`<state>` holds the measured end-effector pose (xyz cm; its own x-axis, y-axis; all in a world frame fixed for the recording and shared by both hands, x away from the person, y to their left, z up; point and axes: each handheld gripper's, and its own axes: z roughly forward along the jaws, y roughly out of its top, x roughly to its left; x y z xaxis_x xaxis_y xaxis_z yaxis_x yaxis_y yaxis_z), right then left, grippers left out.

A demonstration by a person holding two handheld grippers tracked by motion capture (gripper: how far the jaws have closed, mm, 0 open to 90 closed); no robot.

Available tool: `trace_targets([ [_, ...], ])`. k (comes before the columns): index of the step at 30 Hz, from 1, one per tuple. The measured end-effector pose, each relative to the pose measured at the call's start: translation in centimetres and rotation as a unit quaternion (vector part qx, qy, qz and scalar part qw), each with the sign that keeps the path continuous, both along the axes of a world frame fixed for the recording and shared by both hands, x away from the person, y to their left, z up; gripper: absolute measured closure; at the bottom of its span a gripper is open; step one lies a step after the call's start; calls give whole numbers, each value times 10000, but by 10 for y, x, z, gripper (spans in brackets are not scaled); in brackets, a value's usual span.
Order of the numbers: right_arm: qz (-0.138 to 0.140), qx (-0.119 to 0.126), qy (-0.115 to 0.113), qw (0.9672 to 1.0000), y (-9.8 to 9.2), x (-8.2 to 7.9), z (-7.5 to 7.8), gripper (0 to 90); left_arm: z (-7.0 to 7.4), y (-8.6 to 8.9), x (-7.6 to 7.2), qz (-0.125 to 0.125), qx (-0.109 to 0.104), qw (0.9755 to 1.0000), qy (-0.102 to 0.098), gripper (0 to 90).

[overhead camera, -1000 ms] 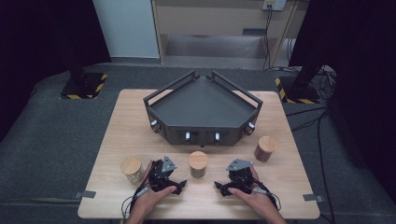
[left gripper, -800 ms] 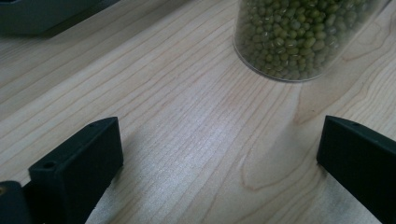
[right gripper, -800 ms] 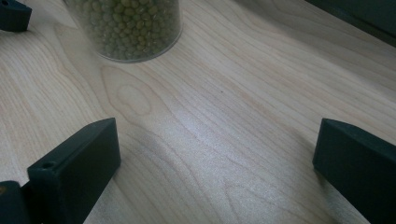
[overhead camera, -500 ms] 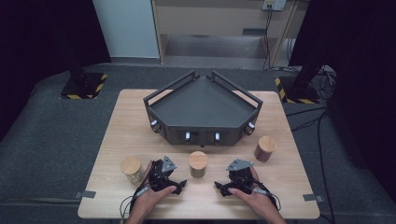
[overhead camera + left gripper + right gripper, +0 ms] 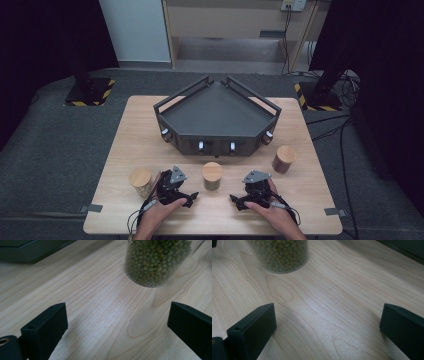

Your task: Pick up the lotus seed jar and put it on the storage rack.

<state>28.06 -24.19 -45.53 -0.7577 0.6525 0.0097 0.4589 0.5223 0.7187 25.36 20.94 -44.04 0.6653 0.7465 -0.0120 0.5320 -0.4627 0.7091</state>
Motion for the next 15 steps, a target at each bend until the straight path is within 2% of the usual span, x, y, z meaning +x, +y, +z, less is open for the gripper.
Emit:
trace_targets([
  [15, -4, 1, 0, 10000, 0, 0, 0, 11, 23, 2, -12, -23, -40, 9998, -193, 26],
])
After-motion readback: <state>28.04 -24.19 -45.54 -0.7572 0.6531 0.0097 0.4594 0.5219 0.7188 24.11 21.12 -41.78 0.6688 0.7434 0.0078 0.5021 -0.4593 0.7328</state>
